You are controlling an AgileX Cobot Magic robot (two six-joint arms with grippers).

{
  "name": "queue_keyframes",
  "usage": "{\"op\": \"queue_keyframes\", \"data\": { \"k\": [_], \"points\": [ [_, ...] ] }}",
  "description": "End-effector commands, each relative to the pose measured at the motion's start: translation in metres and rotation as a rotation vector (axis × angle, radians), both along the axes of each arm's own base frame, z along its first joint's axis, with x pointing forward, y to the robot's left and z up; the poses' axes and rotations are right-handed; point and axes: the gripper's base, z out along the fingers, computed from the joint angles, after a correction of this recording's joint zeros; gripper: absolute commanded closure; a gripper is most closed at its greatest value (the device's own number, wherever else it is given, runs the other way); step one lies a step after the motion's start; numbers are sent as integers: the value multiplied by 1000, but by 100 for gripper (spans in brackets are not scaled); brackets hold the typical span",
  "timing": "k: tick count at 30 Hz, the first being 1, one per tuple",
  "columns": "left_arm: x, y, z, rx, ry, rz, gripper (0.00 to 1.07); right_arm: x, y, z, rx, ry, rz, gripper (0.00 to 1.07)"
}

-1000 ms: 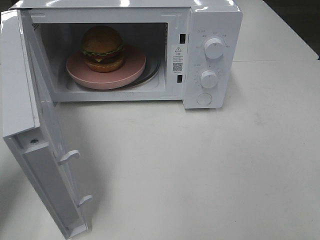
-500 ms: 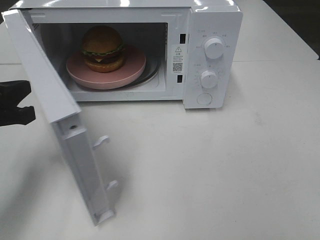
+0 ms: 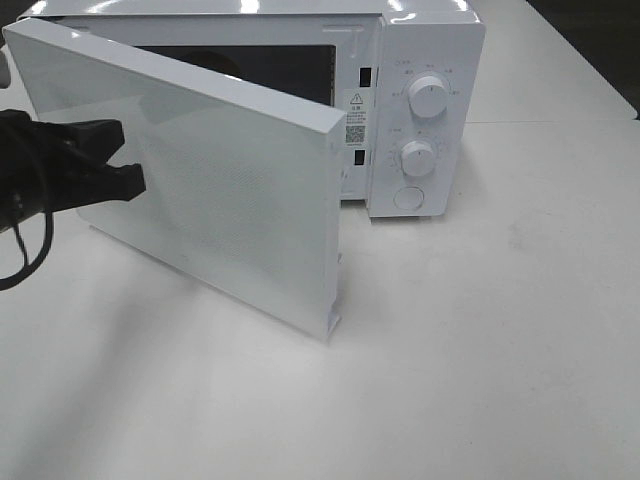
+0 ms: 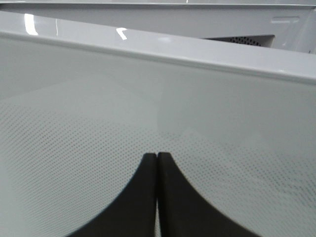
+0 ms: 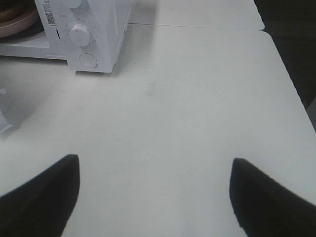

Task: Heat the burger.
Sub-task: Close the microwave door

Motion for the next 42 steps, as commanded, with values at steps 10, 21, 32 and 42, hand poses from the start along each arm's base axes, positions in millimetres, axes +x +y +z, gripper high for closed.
{"op": "queue_keyframes", "data": {
  "k": [10, 21, 32, 42],
  "points": [
    [27, -56, 3, -11, 4, 27, 107, -3, 0, -1, 4, -34, -4, 32],
    [49, -97, -1, -34, 21, -8, 107, -3, 0, -1, 4, -34, -4, 32],
    [79, -126, 2, -60, 23, -29, 107, -3, 0, -1, 5, -34, -4, 32],
    [102, -147, 2, -79, 20, -42, 107, -3, 0, -1, 5, -34, -4, 32]
  ]
}}
